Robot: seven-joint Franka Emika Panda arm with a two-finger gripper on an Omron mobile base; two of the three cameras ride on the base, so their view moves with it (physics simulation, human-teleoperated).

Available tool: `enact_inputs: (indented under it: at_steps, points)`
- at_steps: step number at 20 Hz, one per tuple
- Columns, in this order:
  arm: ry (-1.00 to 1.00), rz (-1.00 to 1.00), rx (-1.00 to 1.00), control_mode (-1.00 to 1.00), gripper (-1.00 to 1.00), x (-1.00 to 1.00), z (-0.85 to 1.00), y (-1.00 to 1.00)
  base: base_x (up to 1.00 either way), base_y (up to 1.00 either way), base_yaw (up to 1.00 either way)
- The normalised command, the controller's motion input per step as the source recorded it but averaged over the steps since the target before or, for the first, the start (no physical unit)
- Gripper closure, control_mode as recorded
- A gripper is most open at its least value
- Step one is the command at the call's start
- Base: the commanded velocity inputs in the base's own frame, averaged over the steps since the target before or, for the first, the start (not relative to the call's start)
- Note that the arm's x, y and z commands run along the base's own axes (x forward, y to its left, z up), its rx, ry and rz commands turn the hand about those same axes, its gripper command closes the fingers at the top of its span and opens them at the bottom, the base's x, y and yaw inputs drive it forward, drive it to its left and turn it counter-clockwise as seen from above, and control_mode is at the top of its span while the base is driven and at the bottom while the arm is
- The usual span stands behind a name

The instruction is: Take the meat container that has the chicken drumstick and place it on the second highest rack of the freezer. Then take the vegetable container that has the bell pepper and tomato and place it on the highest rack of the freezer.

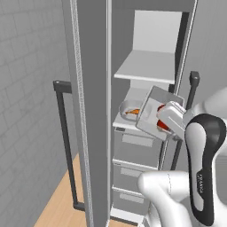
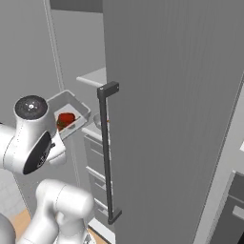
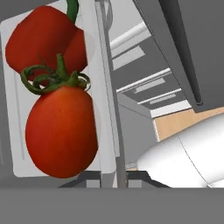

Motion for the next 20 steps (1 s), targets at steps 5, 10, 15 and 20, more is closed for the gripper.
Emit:
enact_inputs:
  at_steps: [5, 10, 15, 20]
  points:
    - [0.0, 0.02, -0.05, -1.0, 1.0, 0.18, 0.59, 0.0, 0.0, 0.0, 0.0]
    - [-0.01, 0.0, -0.13, -1.0, 1.0, 0.25, 0.44, 0.03, 0.0, 0.0, 0.0]
    - [-0.06, 0.0, -0.15, -1.0, 1.0, 0.35, 0.12, 0.0, 0.0, 0.0, 0.0]
    - [-0.05, 0.0, 0.0, -1.0, 1.0, 0.41, 0.15, -0.04, 0.0, 0.0, 0.0]
